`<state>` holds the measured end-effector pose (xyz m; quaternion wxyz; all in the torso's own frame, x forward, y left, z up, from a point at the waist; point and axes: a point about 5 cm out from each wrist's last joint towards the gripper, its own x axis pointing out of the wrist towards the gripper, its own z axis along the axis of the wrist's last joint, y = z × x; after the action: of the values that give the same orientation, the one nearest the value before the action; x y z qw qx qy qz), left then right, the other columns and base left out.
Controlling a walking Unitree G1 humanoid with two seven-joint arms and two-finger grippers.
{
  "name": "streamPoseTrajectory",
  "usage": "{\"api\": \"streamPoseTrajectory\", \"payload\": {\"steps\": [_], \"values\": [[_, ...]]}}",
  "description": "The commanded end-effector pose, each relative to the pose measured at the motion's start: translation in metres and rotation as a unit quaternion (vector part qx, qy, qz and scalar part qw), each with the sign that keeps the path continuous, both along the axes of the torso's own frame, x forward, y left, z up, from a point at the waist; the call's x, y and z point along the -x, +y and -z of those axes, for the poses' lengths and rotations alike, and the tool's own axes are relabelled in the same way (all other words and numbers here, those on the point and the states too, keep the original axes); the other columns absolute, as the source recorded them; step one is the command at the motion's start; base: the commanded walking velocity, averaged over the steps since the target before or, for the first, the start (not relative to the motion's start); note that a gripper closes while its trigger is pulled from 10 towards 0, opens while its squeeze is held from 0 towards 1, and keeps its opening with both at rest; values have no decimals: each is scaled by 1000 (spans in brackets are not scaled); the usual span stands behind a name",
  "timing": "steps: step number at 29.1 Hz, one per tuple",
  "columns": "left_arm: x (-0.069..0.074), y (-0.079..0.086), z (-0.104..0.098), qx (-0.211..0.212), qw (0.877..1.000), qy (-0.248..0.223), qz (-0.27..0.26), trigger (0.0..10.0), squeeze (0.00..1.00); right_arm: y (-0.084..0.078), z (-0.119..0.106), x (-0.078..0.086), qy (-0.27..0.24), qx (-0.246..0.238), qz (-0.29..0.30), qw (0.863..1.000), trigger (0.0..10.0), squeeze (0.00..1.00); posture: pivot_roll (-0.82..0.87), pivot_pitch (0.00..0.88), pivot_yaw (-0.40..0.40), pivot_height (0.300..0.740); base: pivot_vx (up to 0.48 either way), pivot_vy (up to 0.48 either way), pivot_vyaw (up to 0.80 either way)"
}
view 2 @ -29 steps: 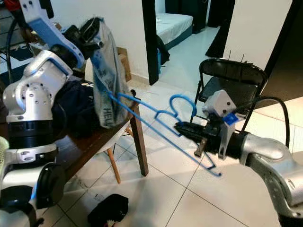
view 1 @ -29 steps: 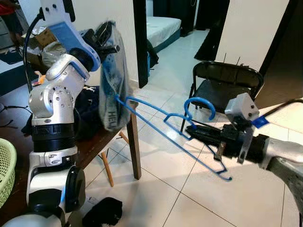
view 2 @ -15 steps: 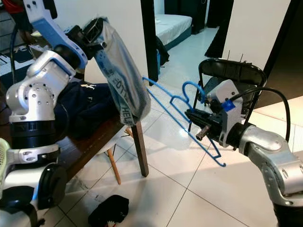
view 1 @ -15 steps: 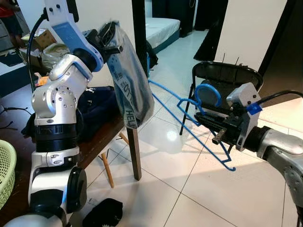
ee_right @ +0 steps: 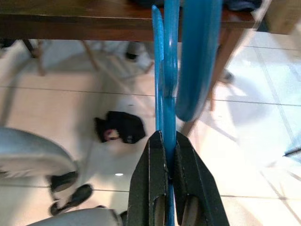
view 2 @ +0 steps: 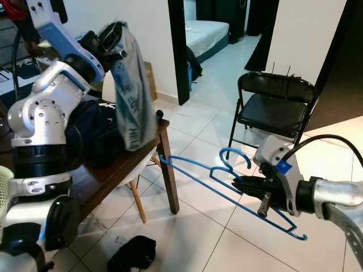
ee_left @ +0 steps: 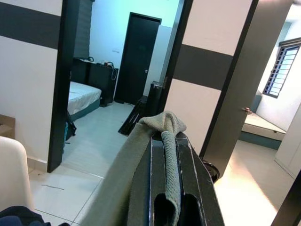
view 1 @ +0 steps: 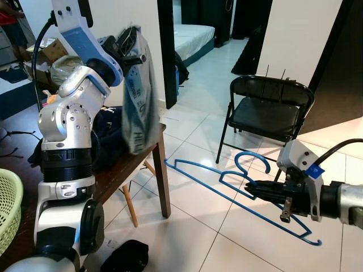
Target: Hang hanger
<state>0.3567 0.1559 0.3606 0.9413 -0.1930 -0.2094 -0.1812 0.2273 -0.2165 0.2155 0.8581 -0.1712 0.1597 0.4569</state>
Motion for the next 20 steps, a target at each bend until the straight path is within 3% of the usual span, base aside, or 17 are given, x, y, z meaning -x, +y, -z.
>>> {"api": "streamPoseTrajectory", "payload": {"steps": [1,4,8,20], "values": [[0,-2,-1,5,1000,-2,3,10000,0,18,-7,3,-18,-41,-38,998,10000,0,-1,0,82,735,0,0,0],[1,-3,-1,5,1000,-2,4,10000,0,26,-14,1,-40,-66,-49,996,10000,0,1,0,82,735,0,0,0],[1,-4,0,5,1000,0,5,10000,0,33,-35,-12,-108,-114,-36,987,10000,0,2,0,81,735,0,0,0],[2,-11,0,12,1000,1,18,10000,0,25,-46,-35,-166,-102,56,979,10000,0,-1,0,79,735,0,0,0]]}}
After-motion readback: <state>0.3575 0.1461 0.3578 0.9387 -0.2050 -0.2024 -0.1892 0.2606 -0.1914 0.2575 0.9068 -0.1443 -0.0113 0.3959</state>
